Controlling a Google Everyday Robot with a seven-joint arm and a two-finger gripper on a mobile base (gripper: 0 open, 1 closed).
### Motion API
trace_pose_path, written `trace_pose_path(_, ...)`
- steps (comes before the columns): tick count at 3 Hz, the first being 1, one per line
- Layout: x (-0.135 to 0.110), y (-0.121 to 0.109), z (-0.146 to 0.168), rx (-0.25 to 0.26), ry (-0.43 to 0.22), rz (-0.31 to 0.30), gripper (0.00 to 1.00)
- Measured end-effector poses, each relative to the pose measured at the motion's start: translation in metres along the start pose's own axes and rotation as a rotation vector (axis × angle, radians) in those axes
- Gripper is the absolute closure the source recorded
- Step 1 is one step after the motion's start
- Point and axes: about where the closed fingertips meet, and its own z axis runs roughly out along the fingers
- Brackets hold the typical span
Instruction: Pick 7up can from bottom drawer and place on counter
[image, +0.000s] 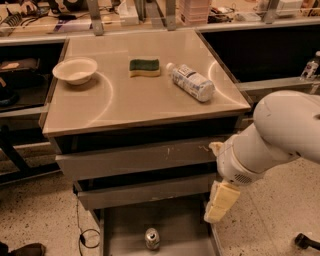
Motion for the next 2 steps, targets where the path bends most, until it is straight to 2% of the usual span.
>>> trace_pose_path(1,0.000,0.000,0.000,0.000,0.000,0.000,0.00)
trace_pose_path(2,-0.011,0.017,0.048,-0.069,-0.041,-0.009,0.00)
